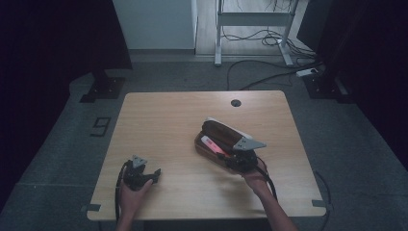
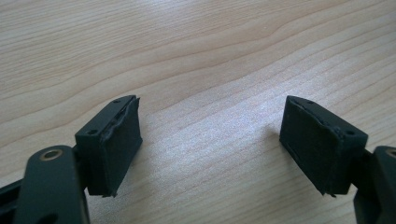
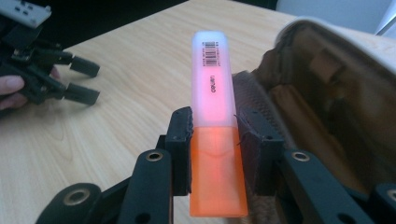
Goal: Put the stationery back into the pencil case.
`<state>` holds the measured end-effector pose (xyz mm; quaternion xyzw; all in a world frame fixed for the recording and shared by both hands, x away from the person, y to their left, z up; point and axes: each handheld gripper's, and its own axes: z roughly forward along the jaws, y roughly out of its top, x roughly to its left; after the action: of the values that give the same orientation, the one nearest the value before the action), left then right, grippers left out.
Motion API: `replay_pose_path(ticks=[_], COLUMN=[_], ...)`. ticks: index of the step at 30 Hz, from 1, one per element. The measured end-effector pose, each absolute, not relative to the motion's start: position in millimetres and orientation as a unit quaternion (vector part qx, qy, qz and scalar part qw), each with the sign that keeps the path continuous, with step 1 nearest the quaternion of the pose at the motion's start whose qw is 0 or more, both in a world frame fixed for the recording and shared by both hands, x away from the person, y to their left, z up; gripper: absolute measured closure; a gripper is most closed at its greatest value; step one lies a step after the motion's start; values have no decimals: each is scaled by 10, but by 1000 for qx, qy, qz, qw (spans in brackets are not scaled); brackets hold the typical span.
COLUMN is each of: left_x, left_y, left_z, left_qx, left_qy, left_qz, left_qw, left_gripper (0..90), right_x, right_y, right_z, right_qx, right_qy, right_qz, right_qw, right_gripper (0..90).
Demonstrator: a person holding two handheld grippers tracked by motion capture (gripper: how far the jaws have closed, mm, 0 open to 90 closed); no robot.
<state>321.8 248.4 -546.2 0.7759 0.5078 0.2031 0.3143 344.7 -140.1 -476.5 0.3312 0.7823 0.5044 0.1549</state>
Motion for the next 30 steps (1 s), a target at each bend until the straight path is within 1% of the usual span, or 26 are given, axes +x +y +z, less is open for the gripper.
replay_pose_path(ticks=[10, 17, 23, 30], left_x=[3217, 3217, 3217, 3217], left_y=[2485, 2484, 2484, 2484], left_z=[-5462, -5463, -5462, -5462], left_qx=[776, 776, 776, 776], left_qy=[508, 508, 508, 508], left_qz=[203, 203, 203, 203], left_qw=[314, 314, 314, 314], left_gripper=[203, 203, 203, 203], right_x=[3625, 3750, 3793, 3837], right_y=[-1512, -1546, -1584, -1650], right_z=[-4652, -4619, -4606, -4608], right_qx=[342, 348, 346, 343], right_qy=[778, 779, 779, 780], right_qz=[497, 489, 489, 491], right_qw=[176, 179, 185, 181], right_gripper=[657, 657, 657, 657])
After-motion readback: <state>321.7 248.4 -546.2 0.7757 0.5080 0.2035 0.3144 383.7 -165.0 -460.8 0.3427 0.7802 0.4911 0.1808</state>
